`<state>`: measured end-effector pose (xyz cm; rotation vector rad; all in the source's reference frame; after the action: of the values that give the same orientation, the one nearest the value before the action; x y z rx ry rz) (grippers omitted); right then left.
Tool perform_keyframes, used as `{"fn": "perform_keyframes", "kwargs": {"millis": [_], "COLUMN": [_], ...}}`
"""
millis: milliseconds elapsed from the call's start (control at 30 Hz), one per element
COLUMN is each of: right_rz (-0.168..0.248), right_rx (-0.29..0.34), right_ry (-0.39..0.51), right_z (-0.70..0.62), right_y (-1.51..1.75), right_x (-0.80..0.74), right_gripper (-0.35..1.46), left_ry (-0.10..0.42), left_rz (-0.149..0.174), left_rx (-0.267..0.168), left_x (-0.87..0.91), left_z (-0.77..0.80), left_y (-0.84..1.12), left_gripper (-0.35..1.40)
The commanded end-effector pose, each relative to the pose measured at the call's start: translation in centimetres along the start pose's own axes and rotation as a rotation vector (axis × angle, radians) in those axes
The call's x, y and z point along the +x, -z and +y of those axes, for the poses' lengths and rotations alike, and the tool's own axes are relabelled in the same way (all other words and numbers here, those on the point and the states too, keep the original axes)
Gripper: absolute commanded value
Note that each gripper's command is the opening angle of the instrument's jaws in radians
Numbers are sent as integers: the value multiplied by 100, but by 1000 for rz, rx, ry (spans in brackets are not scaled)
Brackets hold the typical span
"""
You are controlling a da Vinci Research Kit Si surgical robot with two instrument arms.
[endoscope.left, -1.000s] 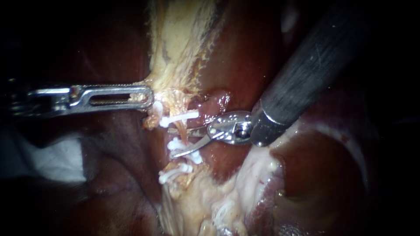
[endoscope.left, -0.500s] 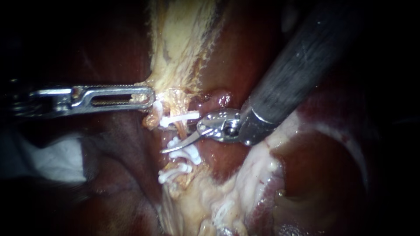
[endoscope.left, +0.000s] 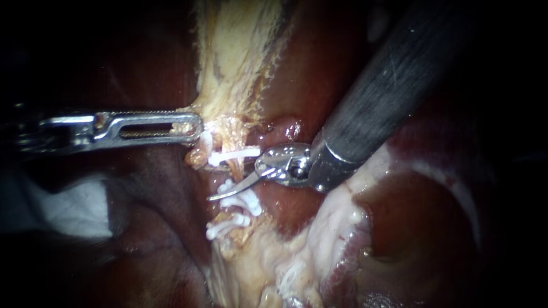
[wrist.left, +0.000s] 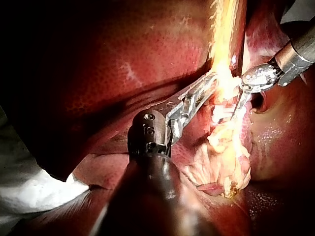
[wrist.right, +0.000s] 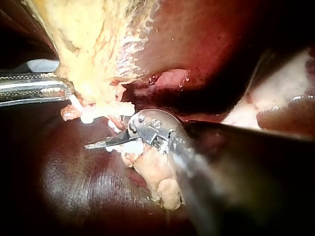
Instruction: Go to the cutting position right tube
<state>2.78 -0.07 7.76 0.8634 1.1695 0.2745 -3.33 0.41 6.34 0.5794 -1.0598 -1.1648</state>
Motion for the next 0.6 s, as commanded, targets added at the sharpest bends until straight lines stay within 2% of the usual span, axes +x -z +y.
{"fn": "perform_keyframes", "kwargs": {"millis": [33,200,300,600], "right_rz": [-1,-1,-1,-2], "right_rx": [0,0,0,2], "right_ry": [1,1,1,1], "right_z": [1,3,4,5], "right_y": [1,2,2,3], "right_x": [0,0,-1,-1], "right_gripper": [89,81,65,59], "left_ry": [0,0,0,0], "left_rz": [0,0,0,0], "left_rx": [1,1,1,1], "left_x": [0,0,0,0], "left_z": [0,0,0,0], "left_y": [0,0,0,0], "left_gripper": [-35,-35,-35,-35]}}
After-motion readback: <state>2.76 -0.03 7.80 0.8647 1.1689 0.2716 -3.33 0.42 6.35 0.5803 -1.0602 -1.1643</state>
